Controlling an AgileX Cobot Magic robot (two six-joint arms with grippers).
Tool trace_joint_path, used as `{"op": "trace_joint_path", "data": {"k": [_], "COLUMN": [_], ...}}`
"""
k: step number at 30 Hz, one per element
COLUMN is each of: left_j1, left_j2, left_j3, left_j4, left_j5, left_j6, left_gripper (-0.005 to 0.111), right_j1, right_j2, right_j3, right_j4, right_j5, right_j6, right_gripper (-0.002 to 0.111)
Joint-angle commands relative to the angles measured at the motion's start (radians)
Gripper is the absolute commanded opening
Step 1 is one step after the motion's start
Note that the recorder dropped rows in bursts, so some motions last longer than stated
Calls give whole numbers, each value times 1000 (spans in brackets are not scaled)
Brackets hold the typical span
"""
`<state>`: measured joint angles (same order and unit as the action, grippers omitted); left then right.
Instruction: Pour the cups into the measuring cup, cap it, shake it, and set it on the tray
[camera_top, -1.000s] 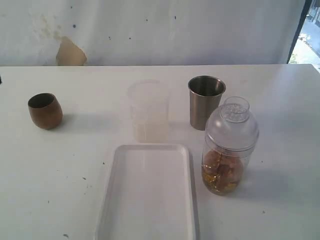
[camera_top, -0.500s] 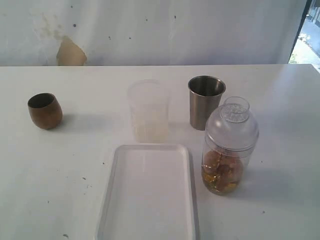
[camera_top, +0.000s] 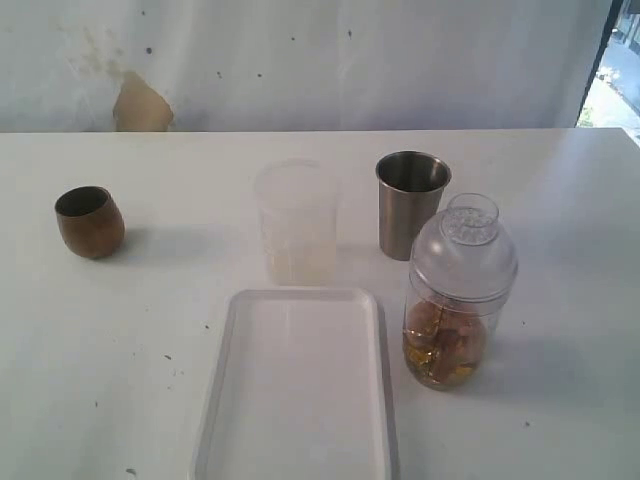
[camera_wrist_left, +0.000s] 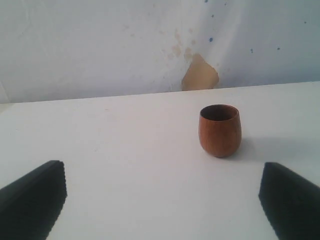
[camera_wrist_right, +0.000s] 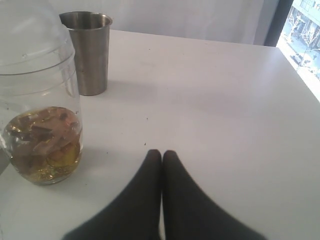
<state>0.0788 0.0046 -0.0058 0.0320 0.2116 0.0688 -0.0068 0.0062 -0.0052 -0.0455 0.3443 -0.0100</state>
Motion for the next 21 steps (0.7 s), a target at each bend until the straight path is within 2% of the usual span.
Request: {"op": "trace_joint_path", "data": {"k": [1,16,18,20,21], "left_j1": [-1,-1,-1,-1,-1], "left_j2": [-5,-5,-5,-5,-5], "left_j3": [6,6,6,6,6], "left_j4": [3,9,13,14,14], "left_j5": [-1,0,6,13,13], "left_j6": [-21,-21,-21,-21,-21], "left_gripper": [105,104,98,84,72], "right_j1": [-5,-5,-5,-5,-5], "right_j2": [-6,-6,-6,-6,-6], "right_j3": [5,5,5,5,5], "right_j4": [-3,-3,-3,-3,-3], "right_j5": [-3,-3,-3,-3,-3], "right_j6": [5,5,5,5,5], "right_gripper": [0,0,0,0,0]}}
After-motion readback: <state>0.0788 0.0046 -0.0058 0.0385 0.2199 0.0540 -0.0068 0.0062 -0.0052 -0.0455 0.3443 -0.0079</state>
